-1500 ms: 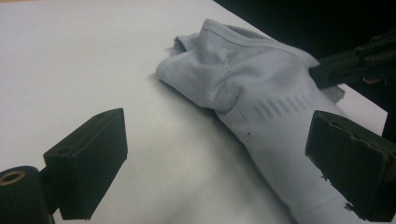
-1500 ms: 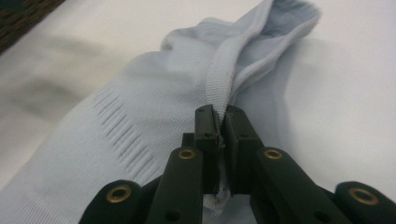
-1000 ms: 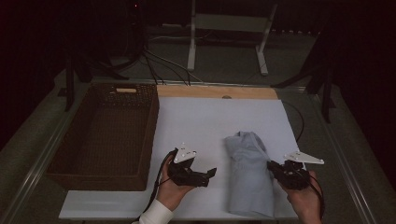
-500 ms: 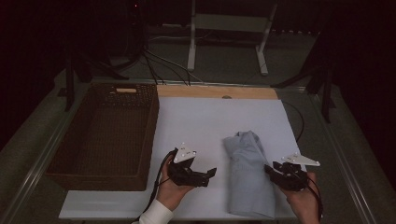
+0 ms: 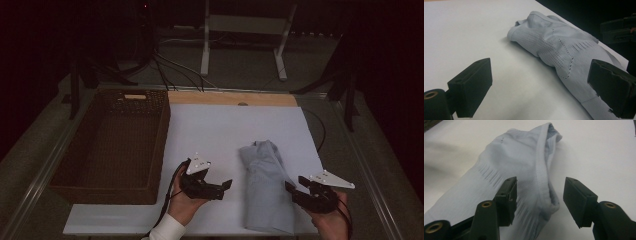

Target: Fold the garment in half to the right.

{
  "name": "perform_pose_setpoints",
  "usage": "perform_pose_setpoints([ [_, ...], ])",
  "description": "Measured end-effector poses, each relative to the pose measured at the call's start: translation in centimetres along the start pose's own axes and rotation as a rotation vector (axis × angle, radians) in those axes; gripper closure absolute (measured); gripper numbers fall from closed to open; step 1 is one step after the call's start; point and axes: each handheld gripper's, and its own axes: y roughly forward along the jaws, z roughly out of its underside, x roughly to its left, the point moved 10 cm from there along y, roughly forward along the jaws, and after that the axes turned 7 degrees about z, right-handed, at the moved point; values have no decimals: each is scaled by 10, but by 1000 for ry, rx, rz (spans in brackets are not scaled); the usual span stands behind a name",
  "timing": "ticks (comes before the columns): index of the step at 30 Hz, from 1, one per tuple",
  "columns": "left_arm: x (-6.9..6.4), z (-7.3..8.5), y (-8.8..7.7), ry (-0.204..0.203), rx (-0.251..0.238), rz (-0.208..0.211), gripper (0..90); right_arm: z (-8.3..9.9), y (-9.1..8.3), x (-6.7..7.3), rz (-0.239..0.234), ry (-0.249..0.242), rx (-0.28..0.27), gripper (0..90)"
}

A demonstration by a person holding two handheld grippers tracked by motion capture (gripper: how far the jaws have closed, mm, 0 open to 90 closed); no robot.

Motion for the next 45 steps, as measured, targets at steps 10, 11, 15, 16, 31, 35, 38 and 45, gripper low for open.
perform_pose_setpoints([
  [10, -5, 2, 6, 4, 9, 12, 76, 19, 0, 10, -31, -34, 47, 461],
  [11, -6, 2, 7, 5, 12, 16, 79, 20, 0, 10, -34, -35, 54, 461],
  [15, -10, 6, 12, 8, 25, 31, 93, 26, 4, 9, -38, -34, 76, 461],
  [16, -12, 7, 13, 9, 29, 35, 96, 27, 5, 9, -39, -35, 82, 463],
  [31, -36, 23, 40, 32, 98, 109, 161, 35, 22, 5, -12, -53, 142, 352],
  [35, -44, 28, 48, 30, 110, 136, 161, 35, 25, 3, 2, -58, 150, 334],
  [38, -49, 32, 54, 31, 124, 148, 162, 35, 27, 2, 11, -55, 152, 338],
  [45, -53, 36, 67, 27, 140, 161, 172, 35, 27, 2, 13, -55, 149, 343],
])
